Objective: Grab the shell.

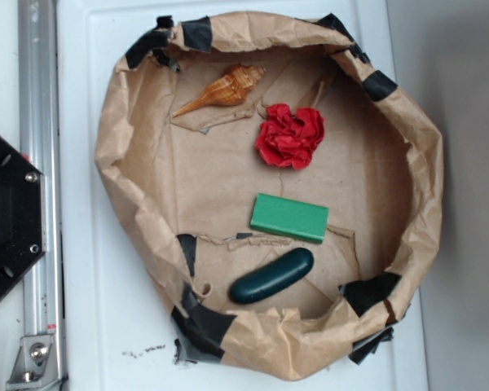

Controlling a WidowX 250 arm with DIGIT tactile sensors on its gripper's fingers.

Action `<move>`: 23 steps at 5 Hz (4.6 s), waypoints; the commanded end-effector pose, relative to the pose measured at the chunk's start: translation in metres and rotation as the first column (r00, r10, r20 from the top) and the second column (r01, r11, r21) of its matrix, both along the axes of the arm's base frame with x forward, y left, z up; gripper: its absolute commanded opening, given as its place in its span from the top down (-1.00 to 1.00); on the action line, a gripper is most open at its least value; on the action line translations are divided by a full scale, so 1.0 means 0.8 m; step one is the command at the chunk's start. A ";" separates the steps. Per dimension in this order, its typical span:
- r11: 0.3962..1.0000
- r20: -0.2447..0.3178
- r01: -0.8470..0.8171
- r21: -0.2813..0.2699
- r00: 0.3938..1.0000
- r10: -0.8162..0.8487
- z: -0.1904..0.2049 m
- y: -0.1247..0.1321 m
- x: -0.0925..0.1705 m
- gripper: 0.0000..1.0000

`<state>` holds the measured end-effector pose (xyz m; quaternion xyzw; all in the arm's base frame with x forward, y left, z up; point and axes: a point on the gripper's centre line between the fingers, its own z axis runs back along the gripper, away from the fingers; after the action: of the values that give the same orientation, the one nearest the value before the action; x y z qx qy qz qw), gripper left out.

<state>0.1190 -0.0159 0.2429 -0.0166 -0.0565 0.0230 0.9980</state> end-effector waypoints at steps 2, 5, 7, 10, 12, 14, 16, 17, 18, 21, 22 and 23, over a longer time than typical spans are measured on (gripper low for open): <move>0.996 0.004 -0.057 0.072 0.998 0.057 -0.063 0.053 0.037 -1.00; 0.864 0.171 -0.494 0.102 0.864 0.474 -0.126 0.072 0.154 -1.00; 0.881 0.181 -0.453 0.136 0.886 0.428 -0.203 0.100 0.141 -1.00; 0.885 0.148 -0.443 0.143 0.894 0.423 -0.232 0.151 0.154 -1.00; 0.960 0.019 -0.168 0.222 0.986 0.168 -0.270 0.147 0.186 -1.00; 0.955 -0.029 -0.016 0.295 0.999 0.025 -0.276 0.168 0.154 -1.00; 0.971 -0.032 -0.037 0.236 0.998 0.046 -0.275 0.163 0.153 1.00; 0.985 -0.018 -0.025 0.169 0.999 0.028 -0.270 0.162 0.153 1.00; 0.988 0.003 -0.016 0.153 1.000 0.016 -0.261 0.159 0.156 1.00; 0.993 0.171 -0.078 0.085 0.983 0.062 -0.208 0.163 0.173 -1.00; 0.990 0.187 -0.072 0.118 0.981 0.049 -0.212 0.169 0.188 -1.00; 0.991 0.167 -0.054 0.122 0.985 0.034 -0.228 0.170 0.199 -1.00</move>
<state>0.2688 0.1072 0.0434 0.0344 -0.1105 0.0389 0.9925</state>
